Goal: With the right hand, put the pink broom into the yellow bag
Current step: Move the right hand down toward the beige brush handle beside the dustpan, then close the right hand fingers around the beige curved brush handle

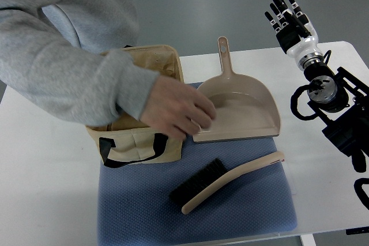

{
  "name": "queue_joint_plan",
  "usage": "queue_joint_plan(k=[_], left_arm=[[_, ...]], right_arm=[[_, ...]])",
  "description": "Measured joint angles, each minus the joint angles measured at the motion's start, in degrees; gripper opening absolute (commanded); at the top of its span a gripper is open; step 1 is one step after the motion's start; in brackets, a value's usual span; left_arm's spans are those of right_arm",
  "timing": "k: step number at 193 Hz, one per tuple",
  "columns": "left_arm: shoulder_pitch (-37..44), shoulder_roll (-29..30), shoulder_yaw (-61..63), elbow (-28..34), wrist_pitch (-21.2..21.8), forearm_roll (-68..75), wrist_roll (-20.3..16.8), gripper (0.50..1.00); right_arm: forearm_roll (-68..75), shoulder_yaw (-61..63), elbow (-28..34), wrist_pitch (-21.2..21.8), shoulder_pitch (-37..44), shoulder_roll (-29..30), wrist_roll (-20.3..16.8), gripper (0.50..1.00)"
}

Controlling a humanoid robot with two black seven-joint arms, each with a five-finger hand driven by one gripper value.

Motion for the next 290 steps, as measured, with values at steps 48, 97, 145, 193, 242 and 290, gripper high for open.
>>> queue_joint_plan(k=[48,97,145,193,242,290], left_arm=[[-0.27,0.00,-0.36,0.60,0.66,-0.40,1.08,1.000],[-0.38,0.00,-0.19,0.61,0.52,-0.41,1.32,1.000],[-0.39,0.00,-0.14,-0.03,-0.11,-0.17,1.40,1.000],[-0.39,0.00,-0.14,0.11,-0.13,-0.19,1.41,1.000],[-0.34,0.00,-0.08,0.14,-0.13,-0.23,1.41,1.000],[-0.33,0.00,-0.19,0.61,-0.13,-0.32,1.41,1.000]], right_arm=[[-0.66,0.00,-0.01,-0.16,0.16,0.00,0.00,0.934],[-10.57,-2.48,0.93,2.21,4.62,-5.12,-1.37,0.934],[-21.02,-21.56,15.40,5.78,17.04,-23.13,-5.86,0.936],[-26.10,-46.70,41.75,13.99,34.07,-42.50,-11.85,0.936],[-48.11,-60.04,56.11,14.83,39.89,-49.07,-12.76,0.936],[-54.93,-65.12,57.07,14.36,37.40,-47.54,-6.45,0.932]])
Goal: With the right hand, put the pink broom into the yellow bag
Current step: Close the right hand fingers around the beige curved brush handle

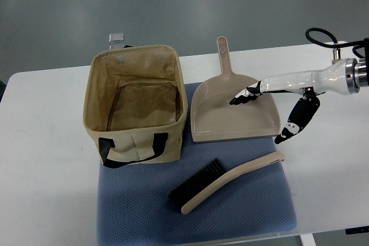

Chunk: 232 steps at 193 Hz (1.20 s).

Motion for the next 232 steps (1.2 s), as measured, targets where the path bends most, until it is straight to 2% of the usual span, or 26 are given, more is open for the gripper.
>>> queue_joint_plan(k=[39,85,116,146,232], left_arm=[[0.42,0.00,0.00,0.09,0.00,-0.01,0.00,1.000],[0.62,0.00,0.03,0.17,0.15,-0.08,0.00,1.000],[0.62,0.00,0.10,0.25,0.40,-0.08,0.00,1.000],[0.67,0.00,0.19,0.28,0.48,-0.09,0.00,1.000],[0.97,0.00,0.21,0.39,0.54,-0.09,0.00,1.000]], right_arm=[[-3.76,-0.23,-0.78,-5.24,-6.62,4.02,5.71,0.928],[-10.70,-0.64,-5.11,-10.93,-13.99,6.71,7.84,0.913],[-13.16,-0.70,-6.95,-13.68,-17.16,7.72,8.26,0.901],[-15.58,-0.71,-9.63,-16.61,-19.95,9.22,8.30,0.864],[-19.44,-0.71,-15.24,-19.12,-24.15,12.13,8.41,0.758]])
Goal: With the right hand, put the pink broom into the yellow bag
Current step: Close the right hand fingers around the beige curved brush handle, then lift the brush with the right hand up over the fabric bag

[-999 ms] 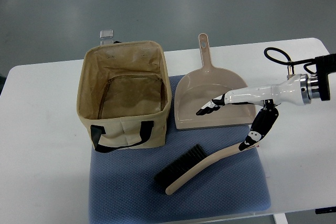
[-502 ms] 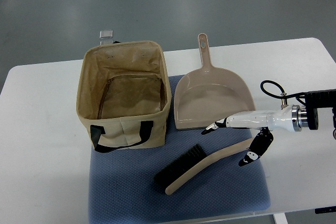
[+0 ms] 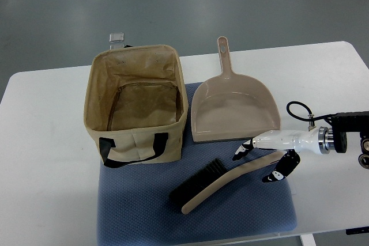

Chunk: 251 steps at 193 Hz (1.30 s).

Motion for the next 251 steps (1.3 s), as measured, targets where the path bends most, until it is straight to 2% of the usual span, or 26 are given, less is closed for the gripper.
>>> queue_joint_plan(k=[21,39,67,80,95,133,164,214,251], left_arm=[[0.08,0.00,0.11,0.88,0.00,0.00,0.00,1.000],[0.08,0.00,0.16,1.45,-0.18,0.00,0.00,1.000],[0.09,0.00,0.17,1.56,-0.27,0.00,0.00,1.000],[0.09,0.00,0.18,1.56,-0.27,0.00,0.00,1.000],[0.08,0.00,0.23,1.56,-0.27,0.02,0.00,1.000],[0.04,0.00,0.25,1.56,-0.27,0.05,0.00,1.000],[0.02,0.00,0.25,1.55,-0.27,0.05,0.00,1.000],[0.02,0.00,0.26,1.55,-0.27,0.10,0.00,1.000],[0.01,0.00,0.37,1.50,-0.27,0.13,0.00,1.000]], right_arm=[[-0.52,0.00,-0.67,-0.41,-0.31,0.37,0.06,0.721],[-0.68,0.05,-1.30,-0.53,-0.75,0.57,0.07,0.656],[-1.40,0.07,-2.40,-0.59,-1.07,1.33,0.08,0.639],[-1.72,0.12,-2.86,-0.61,-1.17,1.53,0.09,0.594],[-1.85,0.15,-3.15,-0.63,-1.20,1.66,0.09,0.501],[-2.06,0.52,-3.43,-0.63,-0.90,1.55,0.08,0.500],[-1.54,1.95,-2.72,-0.40,1.67,-1.10,0.24,0.500],[-0.69,3.27,3.93,1.13,10.39,-11.89,2.09,0.500],[2.84,11.79,5.70,6.91,13.31,-18.86,2.22,0.500]])
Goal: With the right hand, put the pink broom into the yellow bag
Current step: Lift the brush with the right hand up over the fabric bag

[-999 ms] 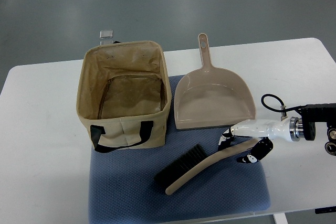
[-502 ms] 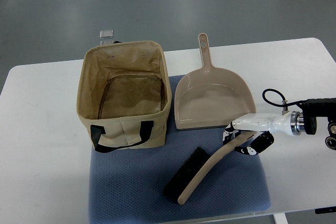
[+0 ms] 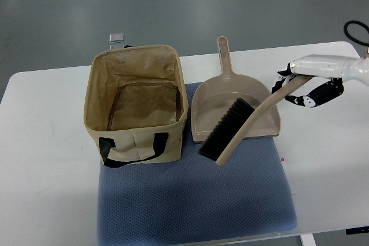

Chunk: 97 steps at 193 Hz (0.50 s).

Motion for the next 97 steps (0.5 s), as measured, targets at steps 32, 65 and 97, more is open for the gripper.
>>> queue_joint_plan(k=[32,65,97], left_arm=[[-0.10,0.00,0.06,-0.34,-0.06,0.07,0.08,1.000],[-0.09,0.00,0.13,-0.63,-0.20,0.16,0.09,1.000],[-0.09,0.00,0.15,-0.66,-0.24,0.18,0.10,1.000]], right_arm=[[4.71,11.53,-0.04,7.62,1.48,-2.76,-1.14,0.500],[7.35,18.41,-1.04,10.27,3.35,-0.50,-4.77,0.500],[6.89,19.14,-6.18,9.94,4.71,10.08,-9.02,0.500]])
